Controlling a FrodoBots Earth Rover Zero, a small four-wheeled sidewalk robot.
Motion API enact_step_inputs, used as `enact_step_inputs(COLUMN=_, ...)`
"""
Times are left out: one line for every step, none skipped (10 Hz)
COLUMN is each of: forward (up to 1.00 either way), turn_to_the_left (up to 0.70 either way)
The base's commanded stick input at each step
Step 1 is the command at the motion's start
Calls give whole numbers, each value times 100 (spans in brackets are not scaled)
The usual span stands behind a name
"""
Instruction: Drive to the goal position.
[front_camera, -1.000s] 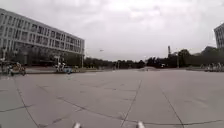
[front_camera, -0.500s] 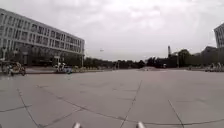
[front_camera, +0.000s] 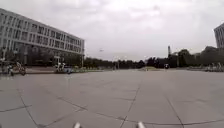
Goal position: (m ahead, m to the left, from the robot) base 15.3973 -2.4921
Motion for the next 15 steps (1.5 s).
enact_step_inputs(forward=85, turn_to_the_left=0)
enact_step_inputs(forward=85, turn_to_the_left=0)
enact_step_inputs(forward=85, turn_to_the_left=0)
enact_step_inputs(forward=85, turn_to_the_left=0)
enact_step_inputs(forward=85, turn_to_the_left=0)
enact_step_inputs(forward=85, turn_to_the_left=0)
enact_step_inputs(forward=85, turn_to_the_left=0)
enact_step_inputs(forward=85, turn_to_the_left=0)
enact_step_inputs(forward=85, turn_to_the_left=0)
enact_step_inputs(forward=85, turn_to_the_left=0)
enact_step_inputs(forward=85, turn_to_the_left=0)
enact_step_inputs(forward=85, turn_to_the_left=0)
enact_step_inputs(forward=85, turn_to_the_left=0)
enact_step_inputs(forward=85, turn_to_the_left=0)
enact_step_inputs(forward=85, turn_to_the_left=0)
